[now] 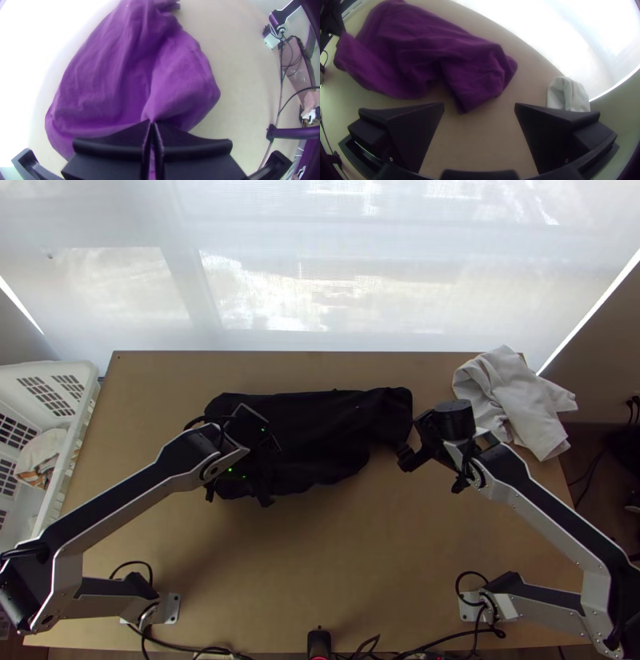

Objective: Fold the t-shirt

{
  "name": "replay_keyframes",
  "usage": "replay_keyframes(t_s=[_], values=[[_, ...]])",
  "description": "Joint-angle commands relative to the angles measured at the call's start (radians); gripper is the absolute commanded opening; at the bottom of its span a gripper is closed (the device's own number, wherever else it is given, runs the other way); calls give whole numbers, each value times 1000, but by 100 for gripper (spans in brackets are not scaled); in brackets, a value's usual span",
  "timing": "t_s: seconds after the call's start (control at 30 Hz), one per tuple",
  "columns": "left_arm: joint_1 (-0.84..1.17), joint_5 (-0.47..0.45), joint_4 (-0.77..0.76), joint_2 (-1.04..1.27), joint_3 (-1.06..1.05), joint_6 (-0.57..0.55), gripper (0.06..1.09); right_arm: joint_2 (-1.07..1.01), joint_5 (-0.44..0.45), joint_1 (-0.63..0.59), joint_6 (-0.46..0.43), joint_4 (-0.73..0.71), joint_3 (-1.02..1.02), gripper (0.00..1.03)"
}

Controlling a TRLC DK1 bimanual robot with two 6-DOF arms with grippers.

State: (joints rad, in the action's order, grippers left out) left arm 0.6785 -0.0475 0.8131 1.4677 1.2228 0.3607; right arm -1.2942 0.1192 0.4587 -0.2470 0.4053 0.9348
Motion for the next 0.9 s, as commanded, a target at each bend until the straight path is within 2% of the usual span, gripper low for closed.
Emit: replay_keyframes(t_s=[0.0, 0.3, 0.7, 0.83, 0.87], values=[[-103, -2, -6, -44, 27, 11, 9, -13, -13, 72, -1, -5, -90, 98], [-194, -2, -28, -79, 52, -11, 9, -119, -20, 75, -28, -89, -120, 98], [-278, -3, -28, -130, 46, 3, 9, -335, -24, 51, -32, -160, 38, 96], [-290, -8, -26, -133, 40, 14, 9, -393, -24, 43, -43, -161, 79, 92], [-292, -8, -26, -133, 40, 18, 9, -407, -24, 40, -46, -161, 87, 88]])
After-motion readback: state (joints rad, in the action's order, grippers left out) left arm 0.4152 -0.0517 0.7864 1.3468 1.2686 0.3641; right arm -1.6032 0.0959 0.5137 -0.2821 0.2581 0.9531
